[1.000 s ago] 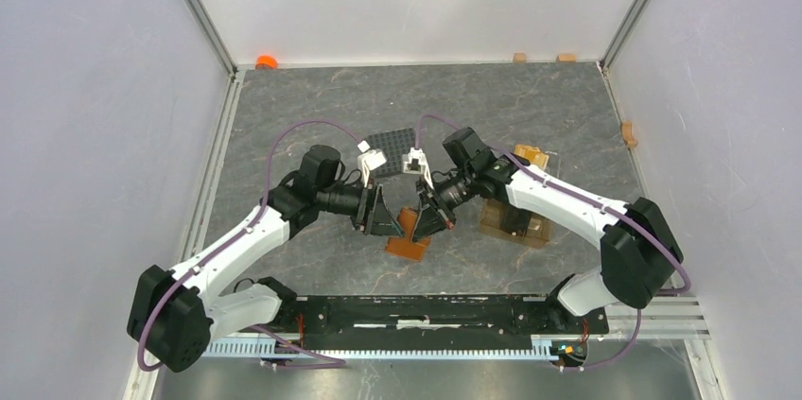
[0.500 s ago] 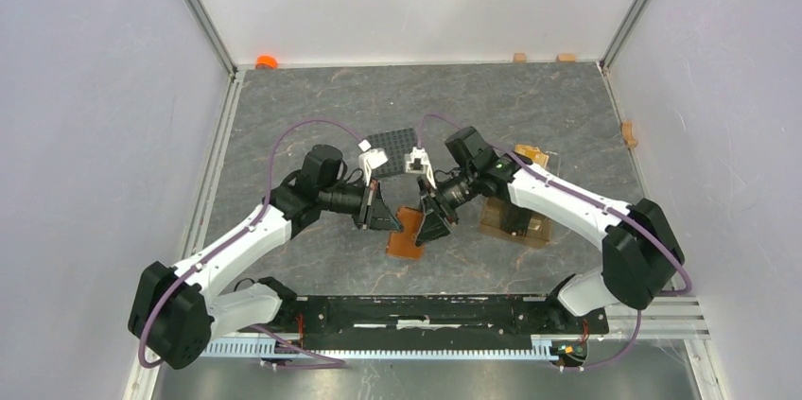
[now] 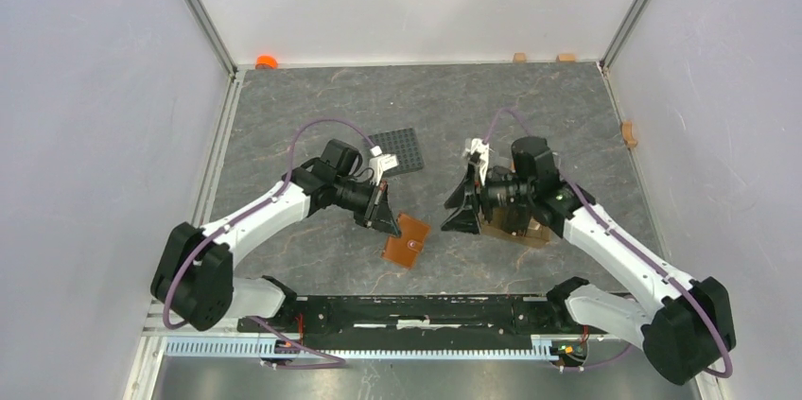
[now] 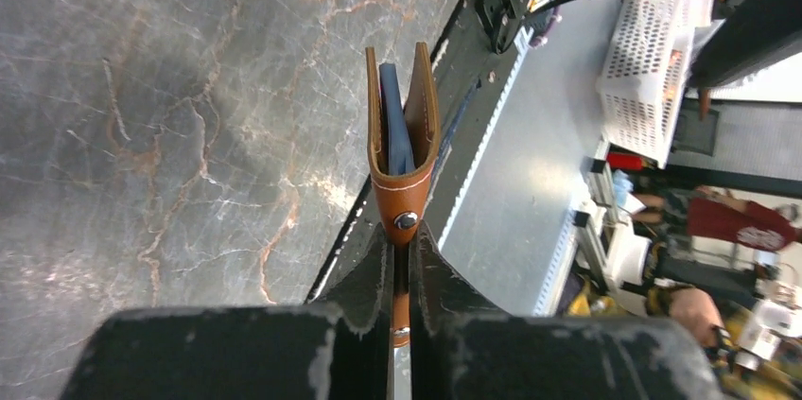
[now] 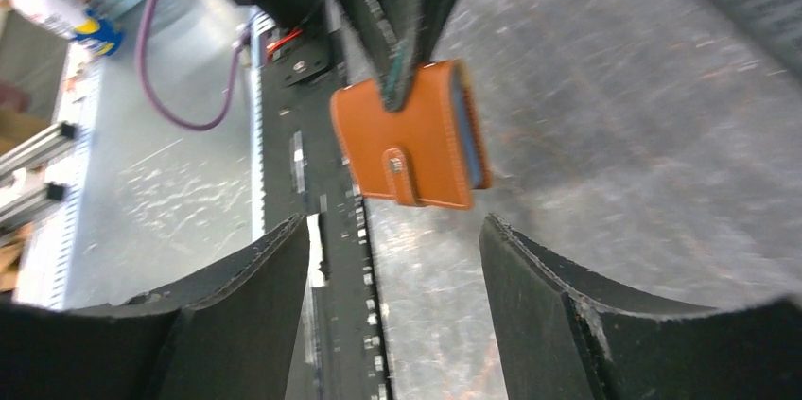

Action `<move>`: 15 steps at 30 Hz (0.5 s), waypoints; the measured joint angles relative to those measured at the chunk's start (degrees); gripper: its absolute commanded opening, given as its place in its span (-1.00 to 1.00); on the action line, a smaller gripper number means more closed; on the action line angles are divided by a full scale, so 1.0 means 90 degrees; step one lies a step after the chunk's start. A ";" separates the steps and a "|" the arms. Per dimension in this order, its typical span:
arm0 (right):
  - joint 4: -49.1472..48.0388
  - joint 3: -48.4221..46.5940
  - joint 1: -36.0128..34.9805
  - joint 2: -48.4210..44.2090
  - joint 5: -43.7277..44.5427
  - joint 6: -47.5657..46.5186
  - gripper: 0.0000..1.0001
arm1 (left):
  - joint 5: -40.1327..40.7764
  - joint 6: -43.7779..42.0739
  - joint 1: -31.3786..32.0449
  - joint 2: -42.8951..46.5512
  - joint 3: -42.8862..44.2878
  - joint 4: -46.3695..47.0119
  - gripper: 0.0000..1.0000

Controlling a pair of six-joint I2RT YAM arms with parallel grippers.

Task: Put the credit cards into the card holder
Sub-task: Open the card holder at the center of the board.

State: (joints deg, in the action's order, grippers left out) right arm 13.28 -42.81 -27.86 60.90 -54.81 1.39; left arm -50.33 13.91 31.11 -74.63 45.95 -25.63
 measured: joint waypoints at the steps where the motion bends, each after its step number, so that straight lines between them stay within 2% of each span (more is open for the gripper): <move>1: -0.0126 0.0172 -0.0102 -0.0029 -0.0063 0.0100 0.34 | -0.0087 -0.0002 -0.0002 -0.0134 0.0027 -0.0032 -0.96; 7: -0.0976 0.0986 -0.1117 0.0138 -0.0367 0.0619 0.19 | -0.0498 -0.0005 -0.0017 -0.0478 0.0044 -0.0148 -0.96; 15: -0.1940 0.1297 -0.1229 0.0702 -0.0566 0.1059 0.12 | -0.1054 0.0029 -0.0017 -0.0539 0.0044 -0.0046 -0.96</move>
State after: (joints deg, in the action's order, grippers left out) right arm -4.19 -31.14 -38.92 67.22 -59.90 10.92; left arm -59.81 14.17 30.96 -79.48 46.35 -26.04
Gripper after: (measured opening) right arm 0.572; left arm 0.054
